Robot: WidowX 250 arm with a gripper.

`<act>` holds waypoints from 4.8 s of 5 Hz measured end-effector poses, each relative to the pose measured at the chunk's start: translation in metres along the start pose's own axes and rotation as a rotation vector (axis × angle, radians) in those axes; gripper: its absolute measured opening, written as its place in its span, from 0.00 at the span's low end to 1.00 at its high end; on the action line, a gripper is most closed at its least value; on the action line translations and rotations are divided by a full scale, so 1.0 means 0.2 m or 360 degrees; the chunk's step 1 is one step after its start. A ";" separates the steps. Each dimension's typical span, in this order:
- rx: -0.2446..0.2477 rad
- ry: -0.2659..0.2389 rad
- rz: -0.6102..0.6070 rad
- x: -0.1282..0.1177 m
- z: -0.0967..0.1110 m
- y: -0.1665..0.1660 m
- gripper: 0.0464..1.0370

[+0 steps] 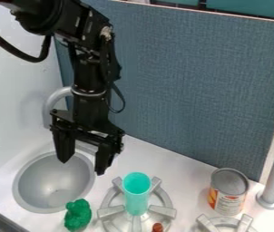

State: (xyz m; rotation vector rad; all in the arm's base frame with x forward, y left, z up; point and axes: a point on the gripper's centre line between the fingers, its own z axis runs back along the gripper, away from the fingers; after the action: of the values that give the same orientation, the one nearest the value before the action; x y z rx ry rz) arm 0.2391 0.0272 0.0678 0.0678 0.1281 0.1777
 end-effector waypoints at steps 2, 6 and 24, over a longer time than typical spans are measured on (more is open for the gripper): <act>-0.0065 0.0019 -0.0048 0.05 -0.13 0.09 0.97; 0.0014 0.0005 -0.0149 0.12 -0.49 0.26 0.97; -0.0047 0.0047 -0.0969 0.25 -0.48 -1.06 0.33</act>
State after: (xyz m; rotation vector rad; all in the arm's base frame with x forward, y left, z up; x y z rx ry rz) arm 0.3120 -0.1673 -0.0497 -0.0052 0.1699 -0.4274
